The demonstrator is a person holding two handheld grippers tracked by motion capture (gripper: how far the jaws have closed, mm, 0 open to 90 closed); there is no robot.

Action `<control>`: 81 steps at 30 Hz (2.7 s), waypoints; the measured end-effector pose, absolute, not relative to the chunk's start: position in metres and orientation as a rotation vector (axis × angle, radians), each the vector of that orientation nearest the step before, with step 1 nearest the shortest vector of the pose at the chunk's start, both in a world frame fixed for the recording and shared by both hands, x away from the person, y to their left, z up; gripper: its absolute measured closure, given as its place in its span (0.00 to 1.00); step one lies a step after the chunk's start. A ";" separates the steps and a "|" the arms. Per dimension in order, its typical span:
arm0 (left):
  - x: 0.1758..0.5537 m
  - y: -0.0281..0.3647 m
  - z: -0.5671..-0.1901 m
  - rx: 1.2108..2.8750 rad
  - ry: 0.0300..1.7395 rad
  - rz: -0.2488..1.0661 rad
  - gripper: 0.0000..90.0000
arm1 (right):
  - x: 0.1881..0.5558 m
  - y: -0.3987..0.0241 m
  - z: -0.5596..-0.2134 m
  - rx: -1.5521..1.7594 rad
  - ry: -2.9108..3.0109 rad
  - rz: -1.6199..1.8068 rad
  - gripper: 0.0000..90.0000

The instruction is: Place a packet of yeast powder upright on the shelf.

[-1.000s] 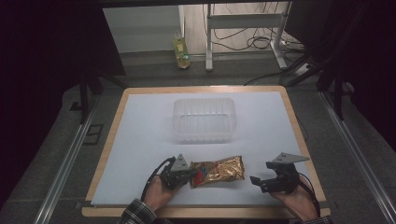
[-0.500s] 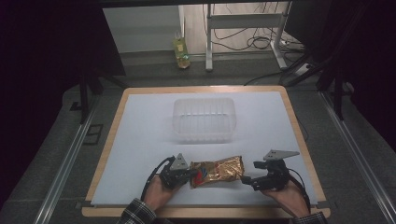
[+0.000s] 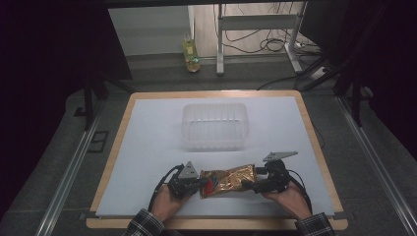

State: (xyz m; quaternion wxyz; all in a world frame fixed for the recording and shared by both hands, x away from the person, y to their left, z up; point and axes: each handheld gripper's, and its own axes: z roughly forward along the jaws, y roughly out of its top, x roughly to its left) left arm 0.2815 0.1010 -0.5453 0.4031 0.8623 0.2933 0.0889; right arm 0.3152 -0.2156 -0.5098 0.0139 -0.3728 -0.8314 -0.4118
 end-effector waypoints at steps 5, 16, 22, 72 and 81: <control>0.281 0.101 -0.545 2.180 0.741 0.227 1.00 | 0.318 -0.208 -0.516 -1.129 -2.558 -1.240 0.14; 0.281 0.100 -0.545 2.187 0.736 0.236 1.00 | 0.323 -0.196 -0.510 -1.099 -2.468 -1.231 0.31; 0.281 0.100 -0.545 2.185 0.731 0.240 0.99 | 0.326 -0.201 -0.501 -1.125 -2.430 -1.271 0.53; 0.247 0.129 -0.518 1.993 0.737 0.364 0.20 | 0.330 -0.215 -0.442 -1.188 -2.405 -1.403 0.82; 0.240 0.131 -0.516 1.977 0.755 0.343 0.08 | 0.336 -0.216 -0.433 -1.204 -2.386 -1.435 0.82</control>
